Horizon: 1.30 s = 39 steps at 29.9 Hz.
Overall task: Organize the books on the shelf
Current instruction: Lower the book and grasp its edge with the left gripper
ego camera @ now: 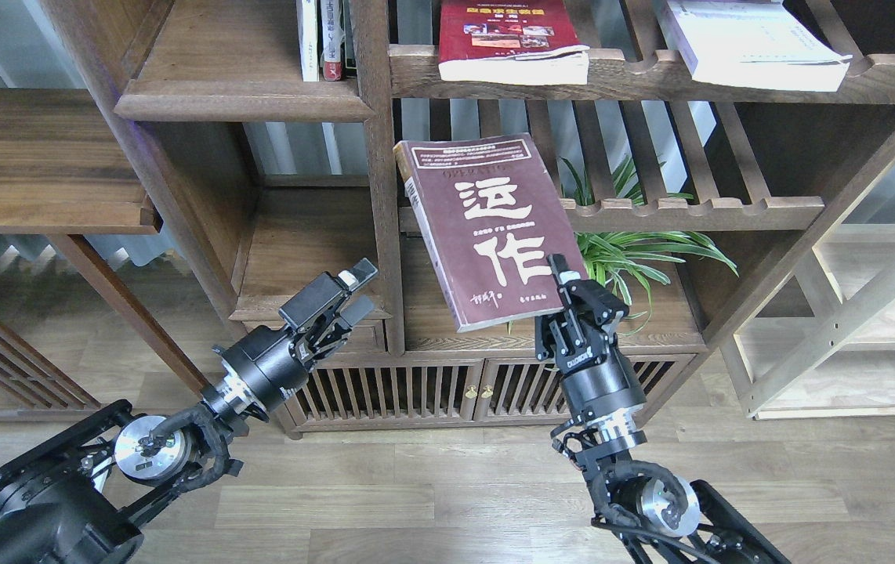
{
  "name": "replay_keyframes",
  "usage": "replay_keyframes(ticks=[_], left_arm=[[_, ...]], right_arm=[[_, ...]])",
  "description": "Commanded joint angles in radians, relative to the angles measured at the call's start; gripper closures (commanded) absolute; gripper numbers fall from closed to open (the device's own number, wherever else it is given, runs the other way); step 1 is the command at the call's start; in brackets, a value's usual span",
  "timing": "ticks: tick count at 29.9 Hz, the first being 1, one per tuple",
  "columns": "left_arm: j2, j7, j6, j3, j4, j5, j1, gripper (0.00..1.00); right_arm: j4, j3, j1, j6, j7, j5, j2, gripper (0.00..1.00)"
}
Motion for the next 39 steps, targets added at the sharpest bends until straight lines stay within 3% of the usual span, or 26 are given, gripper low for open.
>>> replay_keyframes(ticks=[1, 18, 24, 39], left_arm=[[0.027, 0.011, 0.000, 0.001, -0.006, -0.037, 0.001, 0.02], [0.143, 0.060, 0.000, 0.012, -0.078, -0.082, 0.001, 0.02], [0.152, 0.061, 0.000, 0.041, -0.078, -0.080, 0.001, 0.02], [0.170, 0.061, 0.000, 0.118, -0.076, -0.067, -0.001, 0.03]], right_arm=[[-0.003, -0.023, -0.011, 0.000, -0.017, -0.004, 0.000, 0.96], [-0.019, -0.087, -0.053, 0.000, -0.059, -0.060, 0.008, 0.95], [-0.019, -0.126, -0.073, 0.000, -0.085, -0.118, 0.011, 0.95], [-0.019, -0.156, -0.073, 0.000, -0.093, -0.158, 0.011, 0.94]])
